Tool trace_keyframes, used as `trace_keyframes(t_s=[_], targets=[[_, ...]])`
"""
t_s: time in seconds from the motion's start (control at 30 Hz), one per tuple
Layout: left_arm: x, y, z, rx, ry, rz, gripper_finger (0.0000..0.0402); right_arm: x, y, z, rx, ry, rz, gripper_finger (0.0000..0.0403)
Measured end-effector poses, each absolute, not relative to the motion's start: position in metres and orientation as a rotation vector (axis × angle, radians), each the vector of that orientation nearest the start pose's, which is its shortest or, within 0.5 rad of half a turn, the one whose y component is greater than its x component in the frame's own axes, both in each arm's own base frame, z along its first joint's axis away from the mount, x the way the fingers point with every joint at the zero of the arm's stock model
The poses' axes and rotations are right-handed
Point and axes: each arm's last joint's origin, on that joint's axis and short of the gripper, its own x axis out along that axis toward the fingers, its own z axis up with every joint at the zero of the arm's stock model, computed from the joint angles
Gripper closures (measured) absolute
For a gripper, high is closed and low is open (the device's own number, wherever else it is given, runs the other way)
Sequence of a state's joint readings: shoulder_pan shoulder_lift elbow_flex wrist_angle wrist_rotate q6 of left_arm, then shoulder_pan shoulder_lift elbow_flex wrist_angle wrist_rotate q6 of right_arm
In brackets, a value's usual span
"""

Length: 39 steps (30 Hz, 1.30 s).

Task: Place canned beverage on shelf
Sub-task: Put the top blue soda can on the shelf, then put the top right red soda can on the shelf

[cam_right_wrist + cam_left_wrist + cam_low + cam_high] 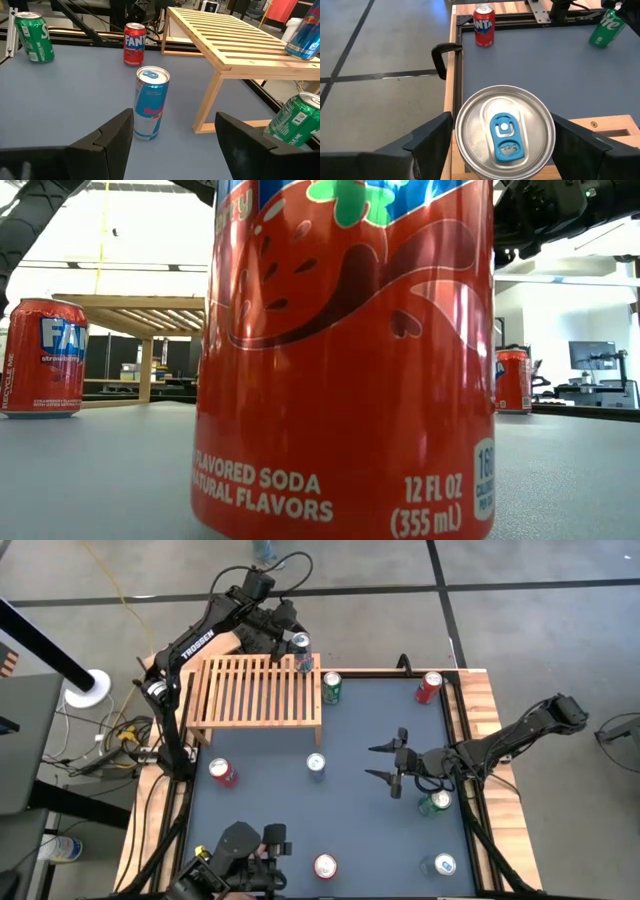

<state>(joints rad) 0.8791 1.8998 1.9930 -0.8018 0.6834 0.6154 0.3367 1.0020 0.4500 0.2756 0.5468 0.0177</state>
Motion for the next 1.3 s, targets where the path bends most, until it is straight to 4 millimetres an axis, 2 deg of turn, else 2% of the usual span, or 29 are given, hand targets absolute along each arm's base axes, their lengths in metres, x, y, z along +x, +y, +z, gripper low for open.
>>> trace_keyframes(t_s=[0.33, 0.53, 0.77, 0.97, 1.3], targets=[[0.276, 0.305, 0.383, 0.106, 0.519, 0.035, 0.0109, 0.200, 0.054, 0.223, -0.100, 0.249, -0.211, 0.0127], [0.273, 0.301, 0.409, 0.119, 0.449, 0.034, 0.0109, 0.200, 0.054, 0.223, -0.101, 0.249, -0.211, 0.0127], [0.261, 0.293, 0.439, 0.141, 0.458, 0.079, 0.0109, 0.201, 0.051, 0.225, -0.108, 0.232, -0.226, 0.0127], [0.247, 0.280, 0.465, 0.111, 0.475, 0.129, 0.0109, 0.211, 0.032, 0.244, -0.105, 0.241, -0.316, 0.0127], [0.216, 0.248, 0.486, 0.021, 0.547, 0.280, 0.0109, 0.216, -0.012, 0.278, -0.095, 0.374, -0.505, 0.0127]])
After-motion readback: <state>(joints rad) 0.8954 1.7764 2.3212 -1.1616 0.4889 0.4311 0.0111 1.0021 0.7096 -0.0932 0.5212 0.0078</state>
